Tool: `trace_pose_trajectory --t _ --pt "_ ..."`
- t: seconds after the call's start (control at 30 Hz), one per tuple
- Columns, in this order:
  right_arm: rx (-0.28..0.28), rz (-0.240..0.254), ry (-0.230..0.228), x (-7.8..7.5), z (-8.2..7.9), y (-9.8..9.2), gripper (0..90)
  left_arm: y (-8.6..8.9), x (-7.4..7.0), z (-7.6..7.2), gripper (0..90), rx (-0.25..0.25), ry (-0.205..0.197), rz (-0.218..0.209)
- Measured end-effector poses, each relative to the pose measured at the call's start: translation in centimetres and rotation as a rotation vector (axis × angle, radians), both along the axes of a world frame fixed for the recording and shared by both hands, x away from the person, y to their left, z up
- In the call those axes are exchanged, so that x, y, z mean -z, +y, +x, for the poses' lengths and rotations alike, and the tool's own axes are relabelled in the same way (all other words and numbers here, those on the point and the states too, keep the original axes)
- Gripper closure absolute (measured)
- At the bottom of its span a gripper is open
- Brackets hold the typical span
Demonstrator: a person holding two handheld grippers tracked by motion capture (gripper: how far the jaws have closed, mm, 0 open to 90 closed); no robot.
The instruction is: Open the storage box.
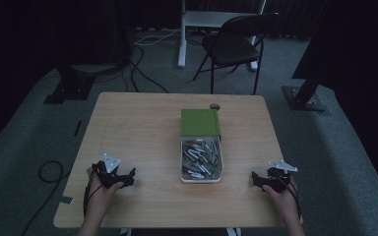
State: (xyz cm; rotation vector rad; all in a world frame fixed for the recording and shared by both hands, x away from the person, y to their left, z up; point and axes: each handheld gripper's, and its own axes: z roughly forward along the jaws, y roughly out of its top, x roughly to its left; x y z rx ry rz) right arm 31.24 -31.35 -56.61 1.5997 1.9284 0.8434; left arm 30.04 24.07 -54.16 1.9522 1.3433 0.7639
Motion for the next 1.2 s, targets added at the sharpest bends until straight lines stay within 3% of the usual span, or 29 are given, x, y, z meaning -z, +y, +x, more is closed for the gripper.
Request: trace_pose_trajectory --t 0.2,0.3,0.43,0.63,0.73,0.9,0.97,1.2 --pt "0.000 0.000 0.000 0.0 0.0 0.0 11.3 0.7 0.4 0.0 1.5 -0.022 0.046 -0.015" --pt "0.000 0.000 0.000 0.0 0.0 0.0 11.3 1.2 0.5 0.1 1.5 -0.042 0.057 0.012" --pt "0.000 0.000 0.000 0.0 0.0 0.0 11.3 2.0 0.8 0.0 1.5 -0.055 0.085 0.005" --pt "0.001 0.000 0.000 0.0 0.0 0.0 11.2 2.6 1.1 -0.1 1.6 -0.079 0.098 0.039" --pt "0.003 0.000 0.000 0.0 0.1 0.0 11.2 2.7 1.6 0.0 1.6 -0.080 0.122 0.027" --pt "0.003 0.000 0.001 0.0 0.1 0.0 11.2 2.9 1.7 0.1 1.6 -0.084 0.125 0.001" --pt "0.004 0.000 0.001 0.0 0.1 0.0 11.2 2.8 1.9 0.2 2.1 -0.097 0.147 -0.049" --pt "0.005 0.000 0.002 0.0 0.1 0.0 11.2 2.8 1.9 0.1 2.0 -0.106 0.146 -0.051"
